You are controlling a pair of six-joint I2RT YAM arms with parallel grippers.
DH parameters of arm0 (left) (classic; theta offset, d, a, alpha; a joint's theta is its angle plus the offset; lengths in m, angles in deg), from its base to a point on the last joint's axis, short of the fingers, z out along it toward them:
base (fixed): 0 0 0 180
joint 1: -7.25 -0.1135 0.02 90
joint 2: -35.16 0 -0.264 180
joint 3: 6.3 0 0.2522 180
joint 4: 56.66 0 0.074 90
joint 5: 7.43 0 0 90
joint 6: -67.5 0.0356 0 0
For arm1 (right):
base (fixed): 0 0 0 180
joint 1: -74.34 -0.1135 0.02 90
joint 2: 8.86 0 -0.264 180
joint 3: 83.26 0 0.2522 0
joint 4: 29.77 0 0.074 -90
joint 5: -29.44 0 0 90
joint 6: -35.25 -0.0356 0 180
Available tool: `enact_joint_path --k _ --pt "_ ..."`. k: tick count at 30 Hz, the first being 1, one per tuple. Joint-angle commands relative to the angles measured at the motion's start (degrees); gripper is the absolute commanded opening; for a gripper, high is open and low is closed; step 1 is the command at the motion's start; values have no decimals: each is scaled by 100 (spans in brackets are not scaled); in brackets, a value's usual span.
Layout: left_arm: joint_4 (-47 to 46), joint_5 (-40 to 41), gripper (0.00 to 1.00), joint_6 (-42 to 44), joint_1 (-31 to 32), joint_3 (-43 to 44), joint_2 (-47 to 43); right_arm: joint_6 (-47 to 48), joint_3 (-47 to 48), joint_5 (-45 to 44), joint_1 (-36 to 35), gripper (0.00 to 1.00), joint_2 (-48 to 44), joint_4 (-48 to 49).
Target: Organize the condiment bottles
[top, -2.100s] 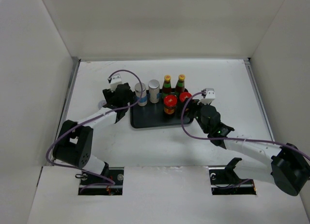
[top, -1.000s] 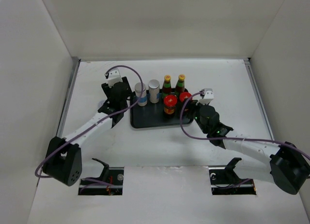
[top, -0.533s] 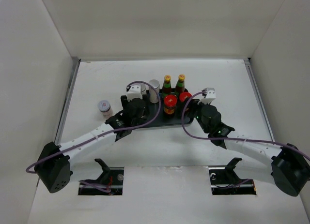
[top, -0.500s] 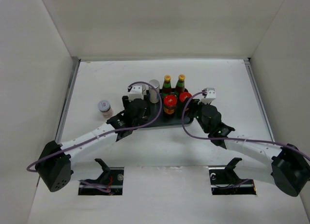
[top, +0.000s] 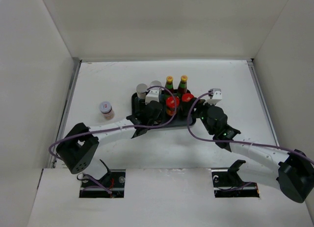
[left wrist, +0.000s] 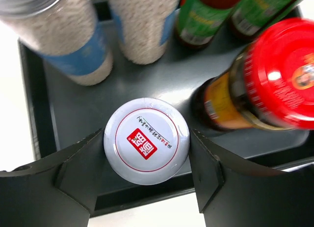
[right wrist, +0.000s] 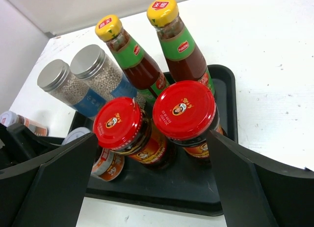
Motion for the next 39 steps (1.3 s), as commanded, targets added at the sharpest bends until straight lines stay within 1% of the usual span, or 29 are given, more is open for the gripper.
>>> enact_joint_path --k 1,4,5,8,10,13,15,18,21,23,26,27,29,30,32,35,39 --pt "-1000 66 40 50 53 495 -93 -57 38 -26 0 100 9 309" --pt "-1036 145 42 129 44 487 4 -109 3 -9 9 100 -8 335" --pt "-1071 154 45 130 44 452 22 -109 3 0 9 100 -8 335" --pt "-1290 163 64 103 61 259 109 -48 38 9 -9 100 -8 309" --pt "-1282 180 74 68 105 214 127 -83 30 9 -9 100 1 335" --pt "-1282 180 79 68 140 127 22 -101 38 44 -9 100 10 300" --pt "-1282 189 80 42 132 56 -118 -57 38 27 -9 100 -34 309" --pt "-1247 294 80 94 97 -75 -513 -109 -5 53 9 100 -61 335" --pt "-1124 680 75 121 -8 -374 -1058 -75 30 44 -9 100 -52 300" --pt "-792 1005 72 51 -192 -567 -1392 -74 21 27 -9 100 -52 309" --pt "86 1392 70 -238 -684 -717 -1849 -118 21 70 -9 100 0 318" --pt "402 1463 71 -405 -903 -744 -2007 -109 47 79 -9 100 27 309" --pt "861 1543 78 -617 -1439 -822 -2262 -57 74 79 -9 100 62 300" --pt "976 1569 82 -661 -1720 -875 -2350 -57 82 79 -9 100 80 300" --pt "1047 1543 86 -670 -2229 -937 -2439 -100 74 88 -9 100 97 300" --pt "960 1490 88 -705 -2601 -1007 -2343 -101 82 114 -9 100 80 291" --pt "538 1245 89 -697 -2856 -1078 -1852 -118 47 123 -18 100 36 335"
